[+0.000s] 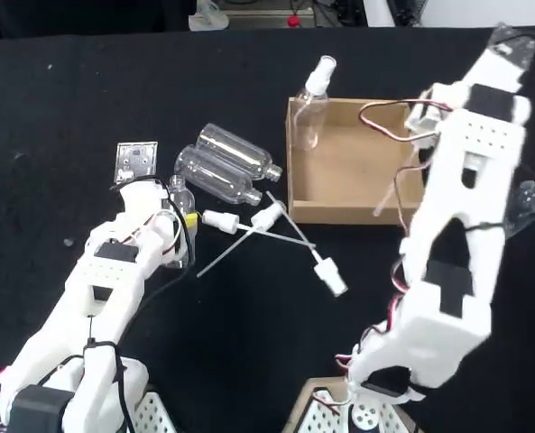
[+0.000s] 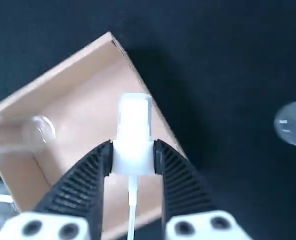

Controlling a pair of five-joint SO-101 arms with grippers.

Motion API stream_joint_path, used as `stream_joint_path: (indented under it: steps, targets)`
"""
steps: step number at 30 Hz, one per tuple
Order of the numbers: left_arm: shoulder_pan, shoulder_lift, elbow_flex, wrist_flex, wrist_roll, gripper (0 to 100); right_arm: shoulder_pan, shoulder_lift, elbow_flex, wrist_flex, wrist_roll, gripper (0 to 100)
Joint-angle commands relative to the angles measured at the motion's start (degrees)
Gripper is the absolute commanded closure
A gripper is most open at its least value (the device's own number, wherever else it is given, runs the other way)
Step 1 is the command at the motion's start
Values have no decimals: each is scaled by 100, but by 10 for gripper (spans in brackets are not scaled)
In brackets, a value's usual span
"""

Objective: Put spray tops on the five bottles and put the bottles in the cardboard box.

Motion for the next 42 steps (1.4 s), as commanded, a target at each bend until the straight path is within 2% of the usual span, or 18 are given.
stream_joint_path:
  steps: [1,6,11,17,21,26,30,35,39,42]
  targets:
    - [-92,-105,4,-62,-35,784,176,-813,-286,642,624,987]
    - [-92,-105,4,-62,-35,784,193,-1288,-286,1345,1240,987]
    - [-92,-105,4,-62,-35,784,281,-1429,4,1486,1538,988]
    - [-92,-97,4,-62,-35,784,510,-1815,1086,1222,1960,988]
    - [-92,-97,4,-62,-35,784,580,-2264,2281,897,2277,988]
    - [-92,-105,4,-62,-35,784,492,-3178,3793,246,2321,988]
    - [-101,-114,4,-53,-35,784,-229,-4031,4637,193,2277,987]
    - [-101,-114,4,-53,-35,784,-1820,-4760,5807,114,2295,987]
    - [-101,-114,4,-53,-35,784,-3209,-4901,6589,-422,2277,987]
    - [-101,-114,4,-35,-35,784,-3833,-4892,6967,-1037,2259,986]
